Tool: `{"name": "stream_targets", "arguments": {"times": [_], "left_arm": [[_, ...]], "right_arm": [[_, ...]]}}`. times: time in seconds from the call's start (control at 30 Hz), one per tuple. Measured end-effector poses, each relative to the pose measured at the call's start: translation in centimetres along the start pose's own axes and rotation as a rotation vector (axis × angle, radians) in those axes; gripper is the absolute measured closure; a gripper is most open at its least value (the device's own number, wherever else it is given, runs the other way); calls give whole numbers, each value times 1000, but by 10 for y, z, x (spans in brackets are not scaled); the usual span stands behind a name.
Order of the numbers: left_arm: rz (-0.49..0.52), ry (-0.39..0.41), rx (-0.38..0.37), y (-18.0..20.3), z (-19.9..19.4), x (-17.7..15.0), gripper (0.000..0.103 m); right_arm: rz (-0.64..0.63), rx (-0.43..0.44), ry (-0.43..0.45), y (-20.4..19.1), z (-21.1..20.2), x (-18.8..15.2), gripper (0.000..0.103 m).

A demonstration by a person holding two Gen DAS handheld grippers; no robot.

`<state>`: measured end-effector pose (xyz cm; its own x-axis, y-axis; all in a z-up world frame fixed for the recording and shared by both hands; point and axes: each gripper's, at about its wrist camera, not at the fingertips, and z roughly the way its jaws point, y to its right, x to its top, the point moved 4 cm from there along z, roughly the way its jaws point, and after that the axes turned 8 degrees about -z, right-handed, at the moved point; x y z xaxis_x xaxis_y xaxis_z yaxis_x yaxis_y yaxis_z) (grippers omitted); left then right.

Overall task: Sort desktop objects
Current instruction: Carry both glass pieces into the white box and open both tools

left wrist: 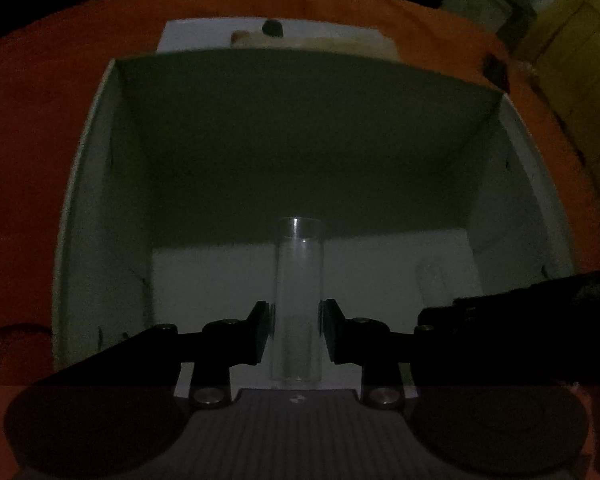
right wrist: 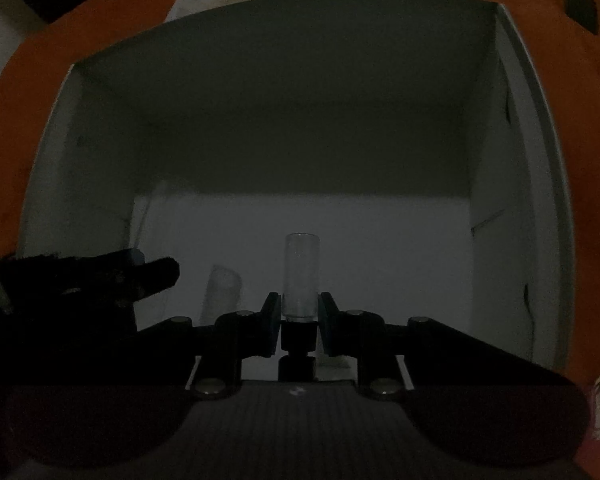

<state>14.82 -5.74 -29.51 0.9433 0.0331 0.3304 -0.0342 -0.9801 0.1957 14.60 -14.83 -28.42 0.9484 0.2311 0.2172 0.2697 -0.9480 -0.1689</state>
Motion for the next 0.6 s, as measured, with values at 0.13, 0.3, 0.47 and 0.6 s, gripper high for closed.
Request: {"name": "stream_targets", "arguments": {"times": [0.13, 0.3, 0.47, 0.6], "left_arm": [[-5, -12, 17, -1, 8, 0, 79], [-10, -26, 58, -3, 15, 0, 79], [-1, -35, 72, -3, 22, -3, 79], [4, -41, 98, -3, 27, -3, 78]], "right_arm": [[27, -3, -30, 0, 11, 4, 81], [19, -11, -34, 2, 16, 6, 81], [14, -27, -53, 6, 24, 3, 81], [10, -40, -71, 8, 30, 1, 81]]}}
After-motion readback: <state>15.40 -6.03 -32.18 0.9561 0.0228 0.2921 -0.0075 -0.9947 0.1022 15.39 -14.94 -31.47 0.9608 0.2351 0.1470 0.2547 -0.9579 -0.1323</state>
